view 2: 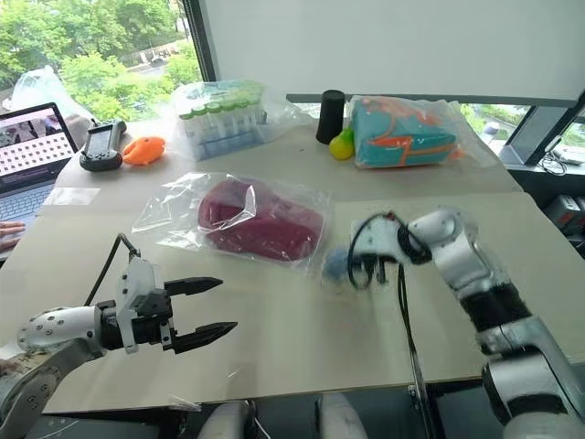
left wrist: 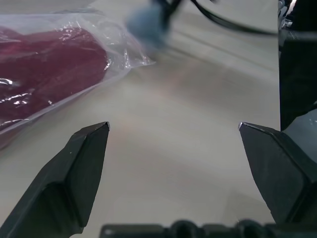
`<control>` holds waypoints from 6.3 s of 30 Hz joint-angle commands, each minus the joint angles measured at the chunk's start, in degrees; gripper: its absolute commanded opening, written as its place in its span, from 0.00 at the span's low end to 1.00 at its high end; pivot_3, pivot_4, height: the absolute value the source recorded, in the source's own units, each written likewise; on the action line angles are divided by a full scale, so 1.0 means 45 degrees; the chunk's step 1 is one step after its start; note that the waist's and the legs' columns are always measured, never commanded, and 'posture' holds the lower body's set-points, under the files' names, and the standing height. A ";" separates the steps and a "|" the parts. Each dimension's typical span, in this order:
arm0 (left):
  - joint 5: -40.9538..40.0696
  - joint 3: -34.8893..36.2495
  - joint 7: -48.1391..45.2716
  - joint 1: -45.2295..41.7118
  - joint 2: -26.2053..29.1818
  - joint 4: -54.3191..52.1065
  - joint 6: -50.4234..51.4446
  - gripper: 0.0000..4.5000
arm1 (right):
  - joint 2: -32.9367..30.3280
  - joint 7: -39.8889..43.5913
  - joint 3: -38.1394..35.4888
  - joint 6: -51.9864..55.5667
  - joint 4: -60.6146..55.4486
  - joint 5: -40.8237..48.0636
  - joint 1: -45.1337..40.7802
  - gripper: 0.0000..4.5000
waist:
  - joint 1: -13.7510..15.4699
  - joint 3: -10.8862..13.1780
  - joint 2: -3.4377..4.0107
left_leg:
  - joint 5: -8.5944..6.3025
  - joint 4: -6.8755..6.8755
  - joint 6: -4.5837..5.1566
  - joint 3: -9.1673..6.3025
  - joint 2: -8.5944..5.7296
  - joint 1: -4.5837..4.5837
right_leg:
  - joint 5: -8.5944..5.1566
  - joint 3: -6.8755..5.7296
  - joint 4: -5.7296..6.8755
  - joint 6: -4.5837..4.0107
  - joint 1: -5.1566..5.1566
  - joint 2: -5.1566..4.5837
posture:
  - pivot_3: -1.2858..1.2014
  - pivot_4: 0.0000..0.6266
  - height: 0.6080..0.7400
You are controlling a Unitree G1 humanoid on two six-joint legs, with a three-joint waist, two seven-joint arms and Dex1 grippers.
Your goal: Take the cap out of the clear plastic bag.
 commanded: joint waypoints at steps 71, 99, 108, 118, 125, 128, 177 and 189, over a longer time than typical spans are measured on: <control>0.0400 -0.0359 0.0870 0.0275 -0.0474 -0.0790 -0.0385 1.00 | 0.0374 -0.4149 0.0646 -0.5984 -0.1914 -0.1791 0.2561 0.99 | 0.0224 0.0012 0.0037 | -0.0001 -0.0011 0.0001 -0.0064 -0.0033 -0.0023 | -0.0019 -0.0021 -0.0004 0.0000 0.0022 -0.0011 | 0.52 0.24 1.00; 1.1912 -0.4690 0.2491 -0.5038 -0.1541 0.8151 -1.3423 1.00 | 0.0269 -0.2366 -0.5802 1.1022 -1.4369 1.0833 0.7921 0.99 | 0.0635 0.0001 0.0021 | -0.0001 0.0037 0.0001 -0.0074 -0.0032 -0.0041 | -0.0041 -0.0035 -0.0008 0.0107 0.0048 -0.0012 | 0.52 0.24 1.00; 1.4889 -0.6920 0.3942 -0.7828 -0.3301 1.2545 -1.5262 1.00 | -0.0008 -0.3710 -0.6040 1.1224 -1.4881 1.1727 0.7796 0.99 | 0.0673 -0.0004 0.0014 | -0.0001 0.0059 0.0002 -0.0100 -0.0050 -0.0111 | -0.0016 -0.0049 -0.0023 0.0105 0.0029 -0.0018 | 0.52 0.24 1.00; 1.5996 -0.8289 0.3409 -1.0467 -0.1498 1.7049 -1.8972 1.00 | -0.0467 -0.4381 -0.6245 1.1048 -1.4863 1.2441 0.8062 0.99 | 0.0498 -0.0044 -0.0002 | -0.0001 0.0062 0.0003 -0.0097 -0.0042 -0.0075 | -0.0030 -0.0042 -0.0012 0.0135 0.0051 -0.0014 | 0.52 0.24 1.00; 1.6319 -0.8523 0.5070 -1.2275 -0.2935 1.9589 -1.7965 1.00 | -0.0577 -0.4534 -0.6000 1.0757 -1.4691 1.2464 0.7986 0.99 | 0.0477 -0.0047 0.0000 | -0.0001 0.0063 0.0002 -0.0096 -0.0047 0.0053 | -0.0023 -0.0044 -0.0016 0.0145 0.0185 -0.0014 | 0.52 0.24 1.00; 1.5575 -0.7969 0.5152 -1.1182 -0.3769 1.8238 -1.6684 1.00 | -0.0587 -0.4662 -0.6023 1.0749 -1.4674 1.2553 0.7862 0.99 | 0.0583 -0.0057 0.0015 | -0.0002 0.0063 0.0001 -0.0097 -0.0045 0.0081 | -0.0025 -0.0050 -0.0028 0.0147 0.0222 -0.0018 | 0.52 0.24 1.00; 1.7759 -0.8854 0.7461 -1.1123 -0.5823 1.6227 -1.0968 0.01 | -0.0040 -0.6032 -0.5533 1.0362 -1.4141 1.2518 0.7172 1.00 | 0.0779 -0.0104 0.0063 | -0.0002 0.0070 0.0002 -0.0152 -0.0124 0.0033 | -0.0044 -0.0064 -0.0084 0.0202 0.0244 -0.0081 | 0.52 0.24 1.00; 1.9343 -0.9342 1.1523 -1.2334 -0.0872 1.9078 -1.9055 0.01 | -0.0008 -0.5965 -0.5206 1.0224 -1.4028 1.2355 0.7016 1.00 | 0.0313 -0.0067 0.0009 | -0.0003 0.0043 0.0004 -0.0142 -0.0100 -0.0063 | -0.0040 -0.0052 -0.0076 0.0200 0.0125 -0.0068 | 0.52 0.24 1.00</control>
